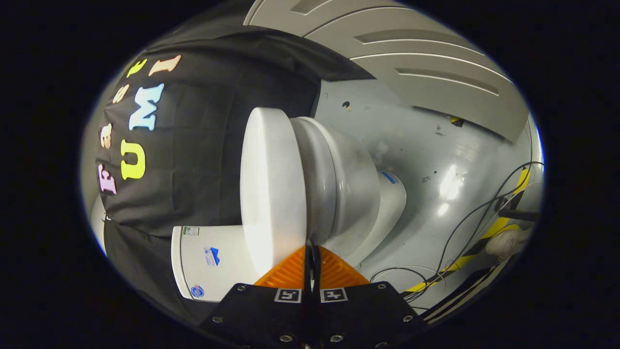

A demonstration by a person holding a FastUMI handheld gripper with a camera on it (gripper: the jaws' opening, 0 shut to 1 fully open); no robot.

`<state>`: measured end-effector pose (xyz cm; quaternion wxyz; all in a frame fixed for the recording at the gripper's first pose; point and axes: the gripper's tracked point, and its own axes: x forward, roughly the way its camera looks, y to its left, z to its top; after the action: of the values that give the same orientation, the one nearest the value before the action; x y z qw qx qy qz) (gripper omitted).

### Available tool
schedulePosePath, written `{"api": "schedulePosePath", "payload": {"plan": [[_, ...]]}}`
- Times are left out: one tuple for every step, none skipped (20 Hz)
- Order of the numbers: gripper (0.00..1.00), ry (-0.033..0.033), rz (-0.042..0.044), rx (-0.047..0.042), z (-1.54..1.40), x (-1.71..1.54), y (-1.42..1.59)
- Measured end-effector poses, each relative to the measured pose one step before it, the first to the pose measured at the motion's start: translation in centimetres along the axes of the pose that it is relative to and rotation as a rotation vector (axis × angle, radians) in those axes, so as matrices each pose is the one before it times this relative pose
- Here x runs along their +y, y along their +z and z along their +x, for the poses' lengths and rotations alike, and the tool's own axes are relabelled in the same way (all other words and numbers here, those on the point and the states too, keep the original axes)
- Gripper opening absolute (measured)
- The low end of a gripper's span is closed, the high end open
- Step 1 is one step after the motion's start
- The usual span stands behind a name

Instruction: Open the toilet lid.

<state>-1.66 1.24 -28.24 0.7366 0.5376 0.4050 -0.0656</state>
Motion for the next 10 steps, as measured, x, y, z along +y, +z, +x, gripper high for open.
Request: {"api": "schedulePosePath", "payload": {"plan": [[0.0,-0.00687,-0.01129,-0.01158,-0.112,0.313,0.017],[0.0,-0.00493,-0.0109,-0.01123,-0.221,0.322,-0.077],[0.0,-0.00385,-0.01303,-0.00961,-0.219,0.358,-0.077],[0.0,-0.00264,-0.0203,-0.01307,-0.19,0.425,0.048],[0.0,-0.00648,-0.02591,-0.01497,-0.284,0.542,0.072],[0.0,-0.00652,-0.02706,-0.01164,-0.261,0.491,0.033],[0.0,-0.00736,-0.02341,-0.01537,-0.348,0.496,0.226],[0.0,-0.00807,-0.02557,-0.01389,-0.176,0.531,0.049],[0.0,-0.00881,-0.02888,-0.01005,-0.324,0.524,0.001],[0.0,-0.0077,-0.02989,-0.00997,-0.269,0.4,0.036]]}}
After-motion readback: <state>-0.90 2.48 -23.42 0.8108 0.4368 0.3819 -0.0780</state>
